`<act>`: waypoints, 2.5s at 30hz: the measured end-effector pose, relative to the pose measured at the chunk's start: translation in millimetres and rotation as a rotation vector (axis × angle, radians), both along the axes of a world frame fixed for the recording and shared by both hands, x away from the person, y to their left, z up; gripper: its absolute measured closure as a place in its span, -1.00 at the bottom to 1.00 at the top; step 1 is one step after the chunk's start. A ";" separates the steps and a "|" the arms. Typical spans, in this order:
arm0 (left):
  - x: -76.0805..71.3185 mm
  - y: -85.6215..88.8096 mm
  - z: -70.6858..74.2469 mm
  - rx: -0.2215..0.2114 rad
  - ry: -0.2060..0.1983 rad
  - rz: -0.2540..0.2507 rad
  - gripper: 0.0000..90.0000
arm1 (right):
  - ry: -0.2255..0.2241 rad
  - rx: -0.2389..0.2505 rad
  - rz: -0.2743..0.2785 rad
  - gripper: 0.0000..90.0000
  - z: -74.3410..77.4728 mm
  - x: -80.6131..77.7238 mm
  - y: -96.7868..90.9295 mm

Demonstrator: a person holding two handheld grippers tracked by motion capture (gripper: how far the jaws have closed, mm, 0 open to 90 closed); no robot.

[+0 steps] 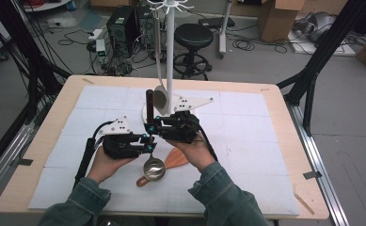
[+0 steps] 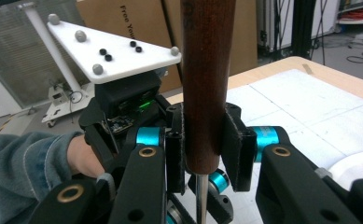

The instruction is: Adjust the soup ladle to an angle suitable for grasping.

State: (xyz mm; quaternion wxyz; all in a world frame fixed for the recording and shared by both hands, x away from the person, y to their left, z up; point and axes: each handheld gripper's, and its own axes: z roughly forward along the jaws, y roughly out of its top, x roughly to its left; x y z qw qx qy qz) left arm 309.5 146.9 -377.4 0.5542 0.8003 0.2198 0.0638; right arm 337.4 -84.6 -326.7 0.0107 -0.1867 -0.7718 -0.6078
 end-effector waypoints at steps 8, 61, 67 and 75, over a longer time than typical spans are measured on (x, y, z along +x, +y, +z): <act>-0.5 1.1 1.8 -0.016 -0.005 0.010 0.85 | -0.006 0.014 -0.017 0.63 1.8 -1.3 0.8; -0.4 5.9 4.4 -0.017 0.004 -0.060 0.71 | -0.023 0.064 0.044 0.63 2.0 1.5 -4.3; 0.9 10.0 4.2 -0.005 0.006 -0.049 0.50 | -0.022 0.063 0.010 0.63 4.4 3.7 -7.1; 0.5 15.5 4.9 -0.013 0.005 -0.032 0.37 | -0.024 0.064 -0.025 0.63 11.4 10.5 -13.2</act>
